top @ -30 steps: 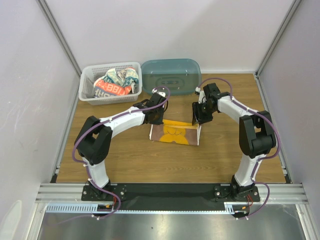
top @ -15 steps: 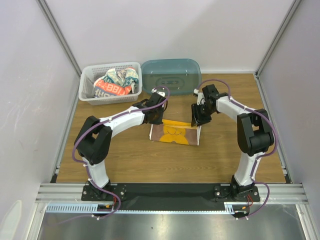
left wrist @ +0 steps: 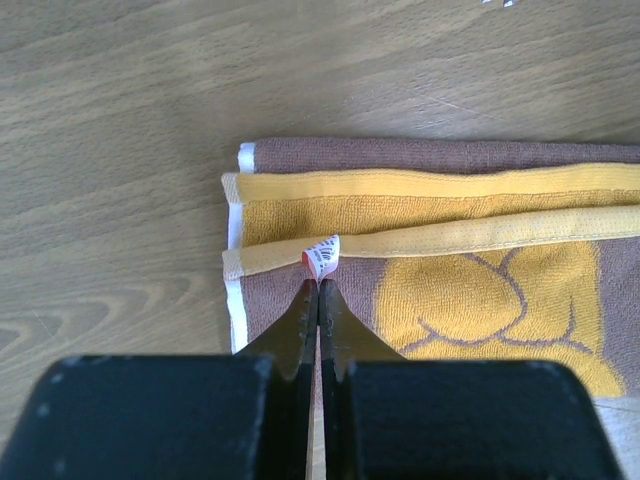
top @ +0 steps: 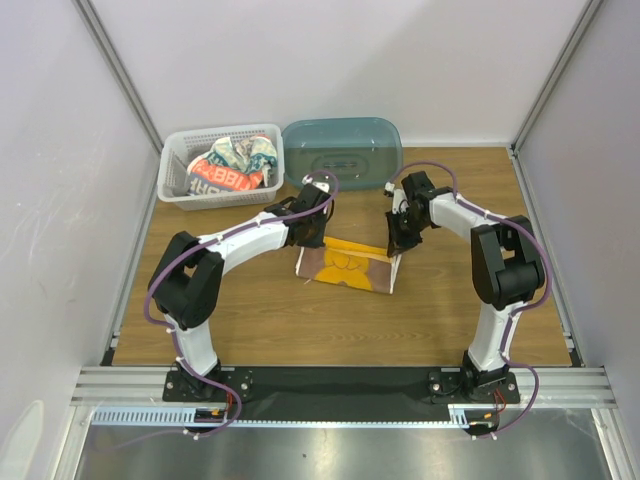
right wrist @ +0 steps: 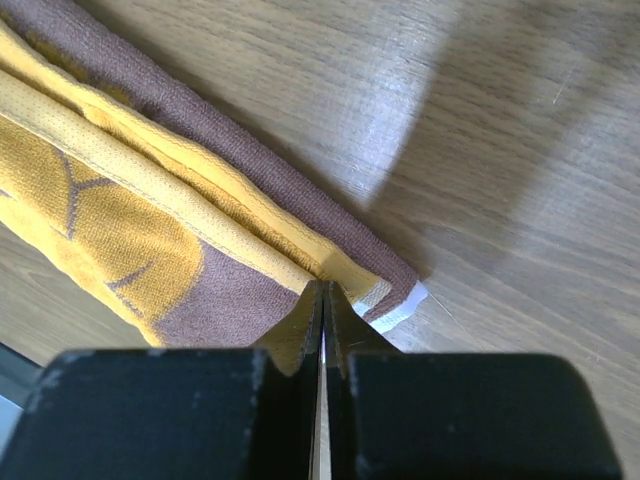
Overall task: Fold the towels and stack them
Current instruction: Fold the towel
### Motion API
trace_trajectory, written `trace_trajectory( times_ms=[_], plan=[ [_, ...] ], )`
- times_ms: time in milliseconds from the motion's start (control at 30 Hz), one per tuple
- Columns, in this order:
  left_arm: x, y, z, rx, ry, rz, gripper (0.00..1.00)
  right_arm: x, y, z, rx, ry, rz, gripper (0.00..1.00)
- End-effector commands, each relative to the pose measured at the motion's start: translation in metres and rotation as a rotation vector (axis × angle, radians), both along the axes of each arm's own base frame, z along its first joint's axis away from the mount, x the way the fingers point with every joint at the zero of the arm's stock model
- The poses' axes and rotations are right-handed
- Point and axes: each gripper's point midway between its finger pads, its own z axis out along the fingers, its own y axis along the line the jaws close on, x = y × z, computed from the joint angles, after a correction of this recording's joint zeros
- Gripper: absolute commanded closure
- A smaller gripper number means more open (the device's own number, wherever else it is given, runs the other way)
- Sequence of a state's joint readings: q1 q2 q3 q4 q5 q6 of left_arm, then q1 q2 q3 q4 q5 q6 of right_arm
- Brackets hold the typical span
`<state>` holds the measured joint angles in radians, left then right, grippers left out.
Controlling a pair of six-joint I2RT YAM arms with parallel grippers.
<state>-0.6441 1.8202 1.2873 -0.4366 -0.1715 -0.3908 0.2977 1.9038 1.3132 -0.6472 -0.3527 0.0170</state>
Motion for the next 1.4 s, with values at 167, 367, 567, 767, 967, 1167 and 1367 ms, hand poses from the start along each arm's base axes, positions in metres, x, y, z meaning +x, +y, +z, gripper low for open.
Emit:
trace_trajectory(
  times_ms=[167, 367, 567, 767, 967, 1167, 1367],
  plan=[
    [0.020, -0.004, 0.041, -0.036, -0.103, 0.003, 1.00, 0.007, -0.008, 0.042, -0.008, -0.108, -0.009, 1.00],
    [0.026, -0.005, 0.056, -0.055, -0.154, 0.012, 1.00, 0.013, -0.018, 0.060, -0.001, -0.147, -0.042, 1.00],
    [0.033, -0.005, 0.063, -0.054, -0.191, 0.026, 1.00, 0.013, -0.027, 0.060, -0.027, -0.157, -0.066, 1.00],
    [0.037, -0.007, 0.046, -0.038, -0.172, 0.034, 1.00, 0.013, -0.024, 0.040, -0.014, -0.123, -0.065, 1.00],
    [0.049, -0.014, 0.022, -0.019, -0.136, 0.041, 1.00, 0.026, -0.031, 0.024, -0.066, -0.122, -0.120, 1.00],
    [0.049, -0.017, -0.008, 0.007, -0.068, 0.046, 1.00, 0.027, -0.034, 0.011, -0.094, -0.096, -0.134, 1.00],
    [0.041, -0.011, -0.028, 0.036, -0.023, 0.050, 1.00, 0.029, -0.032, 0.010, -0.082, -0.090, -0.143, 1.00]
  ],
)
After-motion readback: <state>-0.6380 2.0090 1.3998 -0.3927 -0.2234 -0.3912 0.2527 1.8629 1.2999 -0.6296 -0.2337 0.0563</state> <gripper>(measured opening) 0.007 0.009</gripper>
